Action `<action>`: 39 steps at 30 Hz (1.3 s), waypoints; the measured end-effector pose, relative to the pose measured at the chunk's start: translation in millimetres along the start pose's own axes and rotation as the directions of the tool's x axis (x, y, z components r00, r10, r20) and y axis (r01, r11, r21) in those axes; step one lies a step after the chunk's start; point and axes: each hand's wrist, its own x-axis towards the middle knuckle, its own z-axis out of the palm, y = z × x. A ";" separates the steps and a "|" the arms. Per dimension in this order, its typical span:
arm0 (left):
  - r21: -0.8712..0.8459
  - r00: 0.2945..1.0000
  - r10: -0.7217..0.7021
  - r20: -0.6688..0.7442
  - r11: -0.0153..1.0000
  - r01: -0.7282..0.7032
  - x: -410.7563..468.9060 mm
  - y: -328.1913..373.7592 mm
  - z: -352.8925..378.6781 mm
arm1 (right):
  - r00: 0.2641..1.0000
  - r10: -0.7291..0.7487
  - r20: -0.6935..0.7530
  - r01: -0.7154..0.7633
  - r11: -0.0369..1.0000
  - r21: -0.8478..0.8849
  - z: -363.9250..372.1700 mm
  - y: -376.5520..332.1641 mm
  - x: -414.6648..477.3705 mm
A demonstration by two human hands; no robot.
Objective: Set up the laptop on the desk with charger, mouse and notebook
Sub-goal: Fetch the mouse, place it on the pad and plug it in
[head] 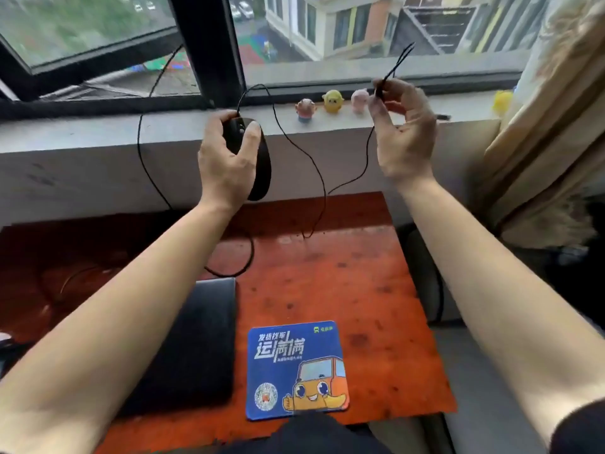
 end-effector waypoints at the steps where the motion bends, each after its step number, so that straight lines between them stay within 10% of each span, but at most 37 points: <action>1: 0.013 1.000 -0.014 0.001 1.000 0.014 -5.0 -7.1 2.3 | 1.000 0.011 0.022 -0.011 1.000 0.005 5.8 10.7 -5.5; 7: 0.158 0.934 -0.337 0.114 0.935 0.318 -82.8 -84.8 14.7 | 0.893 0.352 0.281 -0.344 0.936 -0.079 28.7 80.1 -108.1; 14: 0.370 0.555 -0.783 0.280 0.621 0.691 -227.3 -162.3 6.7 | 0.433 0.723 0.538 -0.499 0.690 -0.524 14.7 139.9 -255.0; 20: 0.553 0.292 -0.828 0.479 0.543 0.632 -280.7 -182.6 -2.8 | 0.314 0.814 0.489 -0.494 0.580 -0.648 -4.4 153.9 -298.7; 29: 0.728 0.419 -0.705 0.573 0.672 0.134 -281.0 -196.4 -14.1 | 0.345 0.841 0.418 -0.532 0.542 -0.651 -10.8 160.9 -307.4; 39: 0.716 0.366 -0.802 0.472 0.591 0.371 -267.3 -200.1 -39.6 | 0.398 0.766 0.504 -0.551 0.639 -0.536 7.7 141.6 -277.9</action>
